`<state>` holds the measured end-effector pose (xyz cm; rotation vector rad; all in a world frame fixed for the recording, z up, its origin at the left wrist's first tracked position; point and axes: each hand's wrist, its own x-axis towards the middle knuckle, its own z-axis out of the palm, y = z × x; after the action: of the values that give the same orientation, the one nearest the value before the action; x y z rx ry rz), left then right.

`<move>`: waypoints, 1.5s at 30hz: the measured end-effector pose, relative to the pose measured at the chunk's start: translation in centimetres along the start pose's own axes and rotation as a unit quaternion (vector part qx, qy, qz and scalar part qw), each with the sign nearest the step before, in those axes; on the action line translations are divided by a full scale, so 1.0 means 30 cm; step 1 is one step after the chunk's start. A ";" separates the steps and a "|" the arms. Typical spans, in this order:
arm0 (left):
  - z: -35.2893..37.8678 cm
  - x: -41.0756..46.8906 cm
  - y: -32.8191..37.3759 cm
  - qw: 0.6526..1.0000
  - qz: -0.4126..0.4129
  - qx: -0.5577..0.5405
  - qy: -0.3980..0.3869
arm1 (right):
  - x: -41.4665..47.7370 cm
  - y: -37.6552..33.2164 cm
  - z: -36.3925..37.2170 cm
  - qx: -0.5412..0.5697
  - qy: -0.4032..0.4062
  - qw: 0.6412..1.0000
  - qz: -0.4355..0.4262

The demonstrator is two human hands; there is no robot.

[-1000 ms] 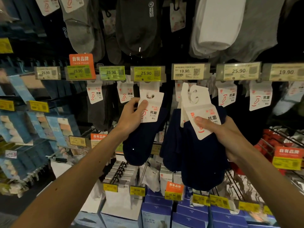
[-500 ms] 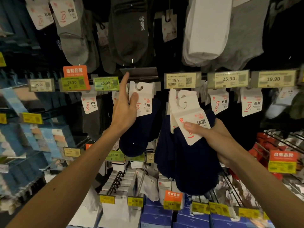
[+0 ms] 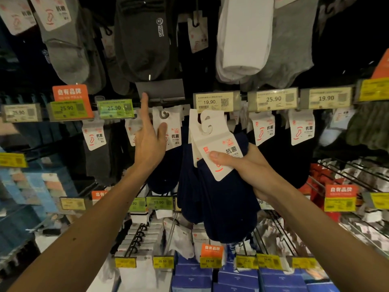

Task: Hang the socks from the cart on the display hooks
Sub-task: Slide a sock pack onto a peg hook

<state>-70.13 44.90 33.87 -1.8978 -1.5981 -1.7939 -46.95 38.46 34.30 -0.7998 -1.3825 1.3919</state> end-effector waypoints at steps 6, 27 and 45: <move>0.021 0.001 0.004 1.000 -0.014 0.017 0.000 | -0.001 -0.001 0.008 0.002 0.002 1.000 0.011; -0.091 -0.274 0.161 0.970 -0.154 -0.168 -0.086 | 0.001 0.058 0.005 0.009 0.001 0.999 0.043; -0.087 -0.330 0.162 0.920 -0.296 -0.258 -0.004 | -0.009 0.147 0.071 0.021 0.008 0.998 0.057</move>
<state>-66.28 35.05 29.81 -1.6802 -2.0128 -2.6783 -49.68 38.07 30.25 -0.8705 -1.3091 1.4939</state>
